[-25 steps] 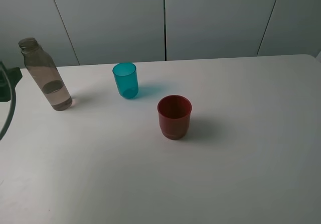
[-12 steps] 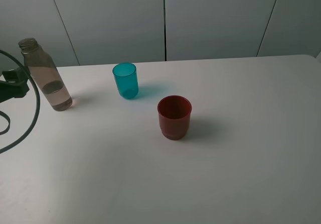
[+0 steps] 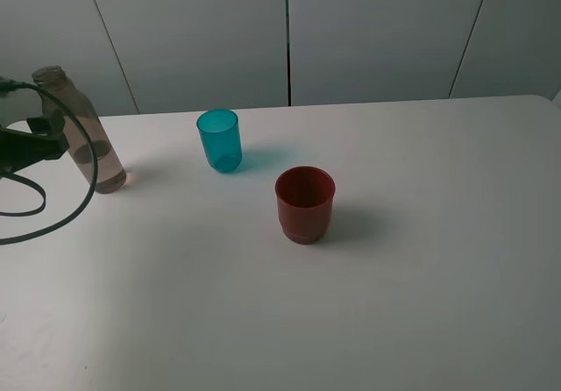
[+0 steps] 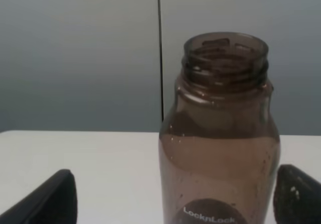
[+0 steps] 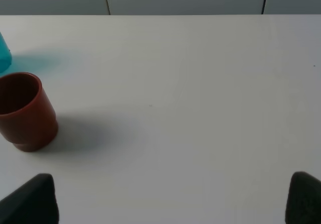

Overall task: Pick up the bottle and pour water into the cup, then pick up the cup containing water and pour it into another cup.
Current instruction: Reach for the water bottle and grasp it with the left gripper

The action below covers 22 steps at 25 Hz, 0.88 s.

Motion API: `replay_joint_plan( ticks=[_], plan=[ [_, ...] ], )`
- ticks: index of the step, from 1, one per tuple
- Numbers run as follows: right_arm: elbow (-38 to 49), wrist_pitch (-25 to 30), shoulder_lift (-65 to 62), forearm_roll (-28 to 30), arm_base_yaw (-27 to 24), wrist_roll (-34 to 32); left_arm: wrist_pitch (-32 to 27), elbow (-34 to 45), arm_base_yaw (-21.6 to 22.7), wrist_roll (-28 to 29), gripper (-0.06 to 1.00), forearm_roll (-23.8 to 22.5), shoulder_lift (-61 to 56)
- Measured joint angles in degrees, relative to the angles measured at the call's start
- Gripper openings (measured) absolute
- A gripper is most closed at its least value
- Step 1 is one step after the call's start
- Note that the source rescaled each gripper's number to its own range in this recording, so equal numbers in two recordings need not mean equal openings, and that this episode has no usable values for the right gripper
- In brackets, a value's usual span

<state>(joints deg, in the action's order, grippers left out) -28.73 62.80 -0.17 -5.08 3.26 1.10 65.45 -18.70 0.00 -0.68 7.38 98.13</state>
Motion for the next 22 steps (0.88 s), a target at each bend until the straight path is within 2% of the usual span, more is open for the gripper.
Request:
replay_joint_plan(
  ticks=[7,22],
  plan=[
    [0.0,0.0,0.0,0.0,0.0,0.0,1.7,-4.2,0.0,1.9,1.0,-1.6,7.9],
    [0.0,0.0,0.0,0.0,0.0,0.0,2.7,-13.0,0.0,2.0,1.0,-5.3,18.2]
  ],
)
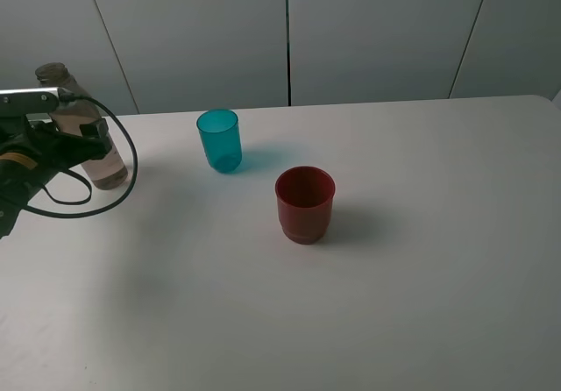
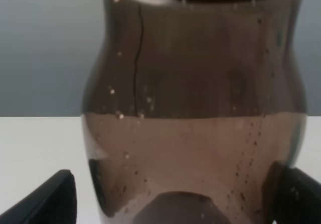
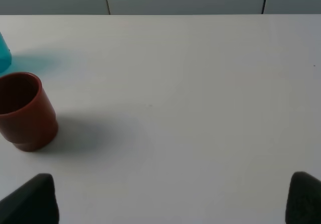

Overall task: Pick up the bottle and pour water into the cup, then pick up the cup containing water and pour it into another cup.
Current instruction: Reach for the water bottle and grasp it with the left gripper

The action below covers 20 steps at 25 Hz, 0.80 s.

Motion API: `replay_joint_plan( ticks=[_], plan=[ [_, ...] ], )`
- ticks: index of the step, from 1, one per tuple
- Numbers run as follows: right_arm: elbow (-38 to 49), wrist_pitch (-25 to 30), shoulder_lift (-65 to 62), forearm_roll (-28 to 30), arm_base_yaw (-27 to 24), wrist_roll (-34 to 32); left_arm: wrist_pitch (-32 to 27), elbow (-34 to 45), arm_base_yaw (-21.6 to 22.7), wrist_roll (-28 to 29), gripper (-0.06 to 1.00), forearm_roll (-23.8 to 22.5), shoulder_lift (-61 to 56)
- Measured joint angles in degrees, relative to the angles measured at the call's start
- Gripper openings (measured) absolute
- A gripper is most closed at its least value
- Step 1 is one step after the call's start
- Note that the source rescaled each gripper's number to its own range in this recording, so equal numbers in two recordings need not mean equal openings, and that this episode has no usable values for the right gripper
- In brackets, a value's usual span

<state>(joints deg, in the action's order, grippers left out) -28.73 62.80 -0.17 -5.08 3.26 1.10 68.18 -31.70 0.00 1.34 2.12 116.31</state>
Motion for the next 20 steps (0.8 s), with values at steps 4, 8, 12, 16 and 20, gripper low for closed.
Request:
replay_joint_plan(
  ticks=[4,8,12,16,20],
  plan=[
    [0.0,0.0,0.0,0.0,0.0,0.0,0.0,-1.3,0.0,0.0,1.0,-1.2,1.0],
    [0.0,0.0,0.0,0.0,0.0,0.0,0.1,-2.9,0.0,0.0,1.0,-2.1,2.6],
    [0.0,0.0,0.0,0.0,0.0,0.0,0.1,-4.0,0.0,0.0,1.0,-2.9,4.3],
    [0.0,0.0,0.0,0.0,0.0,0.0,0.0,-4.3,0.0,0.0,1.0,-3.1,4.9],
    [0.0,0.0,0.0,0.0,0.0,0.0,-0.1,-5.1,0.0,0.0,1.0,-2.1,5.6]
  ],
)
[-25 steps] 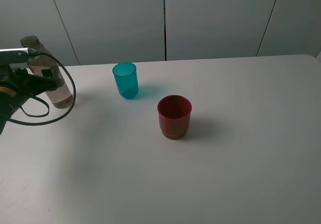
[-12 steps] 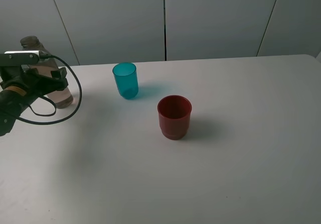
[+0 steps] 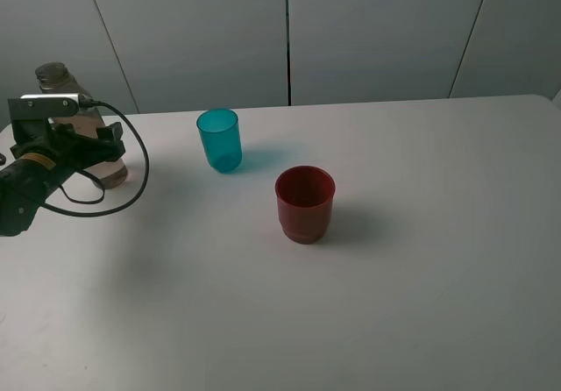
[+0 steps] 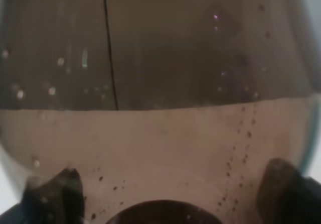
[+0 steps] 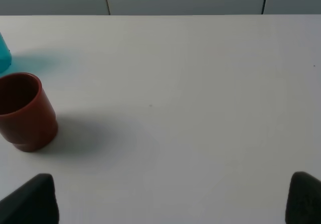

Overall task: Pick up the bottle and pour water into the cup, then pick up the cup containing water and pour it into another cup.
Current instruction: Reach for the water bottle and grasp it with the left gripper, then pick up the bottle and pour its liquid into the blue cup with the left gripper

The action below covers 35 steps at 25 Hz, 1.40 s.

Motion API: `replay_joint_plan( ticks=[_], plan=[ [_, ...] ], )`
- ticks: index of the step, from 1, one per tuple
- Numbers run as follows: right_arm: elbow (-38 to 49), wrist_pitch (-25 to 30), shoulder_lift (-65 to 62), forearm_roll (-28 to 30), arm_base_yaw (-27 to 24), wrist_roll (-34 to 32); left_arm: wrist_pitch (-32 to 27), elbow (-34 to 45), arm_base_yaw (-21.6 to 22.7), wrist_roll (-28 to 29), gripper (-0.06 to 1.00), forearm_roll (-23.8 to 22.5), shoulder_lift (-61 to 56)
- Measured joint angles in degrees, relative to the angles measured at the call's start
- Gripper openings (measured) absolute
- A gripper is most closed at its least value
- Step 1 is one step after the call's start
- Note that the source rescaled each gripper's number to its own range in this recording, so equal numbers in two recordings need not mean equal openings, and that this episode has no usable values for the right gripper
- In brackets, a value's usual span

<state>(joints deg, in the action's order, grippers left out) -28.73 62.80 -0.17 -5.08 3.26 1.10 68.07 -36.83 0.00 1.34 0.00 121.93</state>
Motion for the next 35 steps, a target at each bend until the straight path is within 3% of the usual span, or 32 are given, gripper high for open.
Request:
replay_joint_plan(
  ticks=[6,7,8,9,10,35],
  plan=[
    [0.0,0.0,0.0,0.0,0.0,0.0,0.4,-1.3,0.0,0.0,0.97,0.0,0.6],
    [0.0,0.0,0.0,0.0,0.0,0.0,0.4,-1.3,0.0,0.0,0.85,0.0,0.6],
    [0.0,0.0,0.0,0.0,0.0,0.0,0.4,-1.3,0.0,0.0,0.58,0.3,0.8],
    [0.0,0.0,0.0,0.0,0.0,0.0,0.4,-1.3,0.0,0.0,0.2,0.6,0.8],
    [0.0,0.0,0.0,0.0,0.0,0.0,0.4,-1.4,0.0,0.0,0.01,0.7,0.9],
    [0.0,0.0,0.0,0.0,0.0,0.0,0.4,-1.7,0.0,1.1,0.01,-2.2,1.1]
  ],
)
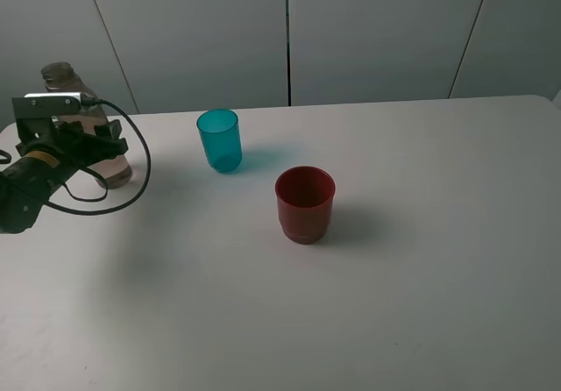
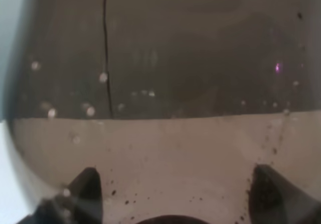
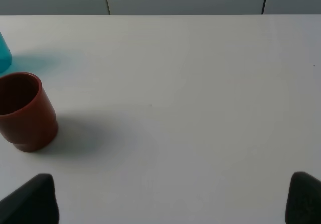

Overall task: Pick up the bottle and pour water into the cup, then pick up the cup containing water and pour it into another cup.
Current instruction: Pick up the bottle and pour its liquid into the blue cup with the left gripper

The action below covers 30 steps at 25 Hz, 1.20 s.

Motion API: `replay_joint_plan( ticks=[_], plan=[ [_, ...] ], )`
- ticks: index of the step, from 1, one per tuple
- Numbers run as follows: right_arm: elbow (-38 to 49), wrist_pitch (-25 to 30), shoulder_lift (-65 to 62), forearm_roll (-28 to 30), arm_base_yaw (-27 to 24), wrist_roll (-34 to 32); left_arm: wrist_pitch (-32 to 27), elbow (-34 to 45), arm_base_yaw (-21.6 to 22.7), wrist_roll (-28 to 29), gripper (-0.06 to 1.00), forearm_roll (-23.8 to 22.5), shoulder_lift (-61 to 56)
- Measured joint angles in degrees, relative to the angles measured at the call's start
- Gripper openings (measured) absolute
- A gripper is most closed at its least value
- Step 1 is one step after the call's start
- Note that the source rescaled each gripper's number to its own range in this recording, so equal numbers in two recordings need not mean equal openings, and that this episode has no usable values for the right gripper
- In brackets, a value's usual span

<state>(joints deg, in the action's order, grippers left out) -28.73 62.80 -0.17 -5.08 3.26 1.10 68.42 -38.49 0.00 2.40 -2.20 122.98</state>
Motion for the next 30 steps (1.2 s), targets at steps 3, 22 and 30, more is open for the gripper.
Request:
replay_joint_plan(
  ticks=[3,22,30],
  plan=[
    [0.0,0.0,0.0,0.0,0.0,0.0,-2.5,0.0,-0.2,-0.2,0.01,-0.4,-1.2],
    [0.0,0.0,0.0,0.0,0.0,0.0,-30.8,-9.4,-5.8,-11.5,0.01,-24.9,-8.0],
    [0.0,0.0,0.0,0.0,0.0,0.0,-37.4,-11.0,-6.0,-11.5,0.01,-36.5,-9.4]
  ],
)
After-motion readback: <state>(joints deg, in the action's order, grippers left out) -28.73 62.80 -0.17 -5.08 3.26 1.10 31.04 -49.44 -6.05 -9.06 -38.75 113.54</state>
